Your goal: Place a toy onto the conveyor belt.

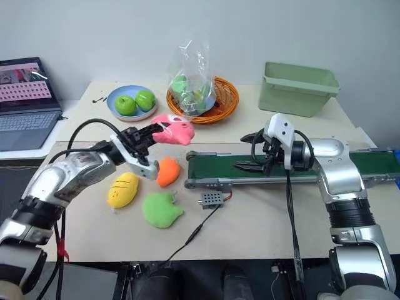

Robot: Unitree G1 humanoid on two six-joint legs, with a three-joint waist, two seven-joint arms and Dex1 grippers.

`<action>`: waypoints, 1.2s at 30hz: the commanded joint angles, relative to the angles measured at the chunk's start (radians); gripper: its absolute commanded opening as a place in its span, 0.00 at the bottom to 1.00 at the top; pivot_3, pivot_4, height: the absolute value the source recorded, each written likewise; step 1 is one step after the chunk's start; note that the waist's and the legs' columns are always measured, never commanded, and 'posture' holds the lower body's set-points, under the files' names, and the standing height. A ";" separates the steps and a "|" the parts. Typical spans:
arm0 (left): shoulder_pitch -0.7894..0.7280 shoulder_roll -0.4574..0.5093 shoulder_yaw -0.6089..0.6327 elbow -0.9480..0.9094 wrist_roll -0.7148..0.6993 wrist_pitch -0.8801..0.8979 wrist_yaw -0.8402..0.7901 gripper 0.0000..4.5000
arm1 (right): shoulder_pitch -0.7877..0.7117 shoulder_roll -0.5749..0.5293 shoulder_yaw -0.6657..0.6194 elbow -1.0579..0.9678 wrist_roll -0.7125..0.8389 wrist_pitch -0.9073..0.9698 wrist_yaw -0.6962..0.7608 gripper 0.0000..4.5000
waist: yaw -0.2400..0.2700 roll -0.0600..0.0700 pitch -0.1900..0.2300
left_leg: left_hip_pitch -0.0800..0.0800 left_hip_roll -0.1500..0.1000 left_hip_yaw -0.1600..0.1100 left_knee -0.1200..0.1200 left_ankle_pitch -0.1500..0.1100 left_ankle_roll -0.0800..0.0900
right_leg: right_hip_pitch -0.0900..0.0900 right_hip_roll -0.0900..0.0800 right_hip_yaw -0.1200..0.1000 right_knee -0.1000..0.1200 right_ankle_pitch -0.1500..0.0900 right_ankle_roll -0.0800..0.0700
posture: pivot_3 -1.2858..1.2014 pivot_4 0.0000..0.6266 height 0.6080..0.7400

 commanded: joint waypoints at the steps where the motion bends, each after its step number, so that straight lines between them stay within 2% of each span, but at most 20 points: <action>1: -0.057 -0.021 -0.055 0.075 0.115 -0.023 0.149 0.19 | 0.013 -0.025 -0.050 -0.056 0.017 -0.002 -0.018 1.00 | 0.002 0.000 0.000 | 0.000 0.000 0.000 0.000 0.000 0.000 | 0.000 0.000 0.000 0.000 0.000 0.000 | 0.52 0.24 1.00; 8: -0.137 -0.086 -0.195 0.278 0.228 -0.069 0.302 0.19 | 0.073 -0.044 -0.085 -0.130 0.032 0.030 -0.051 1.00 | 0.006 0.000 0.000 | -0.001 0.000 0.000 0.000 0.000 0.000 | 0.000 0.000 0.000 0.001 0.001 0.001 | 0.52 0.24 1.00; 20: -0.320 -0.280 -0.372 0.709 0.245 -0.082 0.365 0.19 | 0.140 -0.077 -0.128 -0.206 0.051 0.071 -0.088 1.00 | 0.013 0.000 0.000 | -0.002 0.000 0.000 0.001 0.000 0.000 | 0.000 0.000 -0.001 0.000 0.001 0.002 | 0.52 0.24 1.00; 28: -0.343 -0.303 -0.419 0.776 0.224 -0.117 0.394 0.19 | 0.154 -0.088 -0.131 -0.215 0.055 0.069 -0.101 1.00 | 0.012 0.000 0.000 | -0.002 0.000 0.000 0.001 0.000 0.000 | 0.000 0.000 0.000 0.000 0.001 0.002 | 0.52 0.24 1.00; 31: -0.350 -0.301 -0.420 0.771 0.208 -0.136 0.386 0.37 | 0.153 -0.087 -0.128 -0.213 0.052 0.065 -0.103 1.00 | 0.012 0.000 0.000 | -0.002 0.000 0.000 0.001 0.000 0.000 | 0.000 0.000 0.000 0.001 0.001 0.002 | 0.52 0.24 1.00; 36: -0.342 -0.269 -0.399 0.697 0.158 -0.216 0.349 0.79 | 0.151 -0.083 -0.120 -0.202 0.048 0.056 -0.105 1.00 | 0.012 0.000 0.000 | -0.002 0.000 0.000 0.001 0.000 0.000 | 0.000 0.000 0.000 0.001 0.001 0.002 | 0.52 0.24 1.00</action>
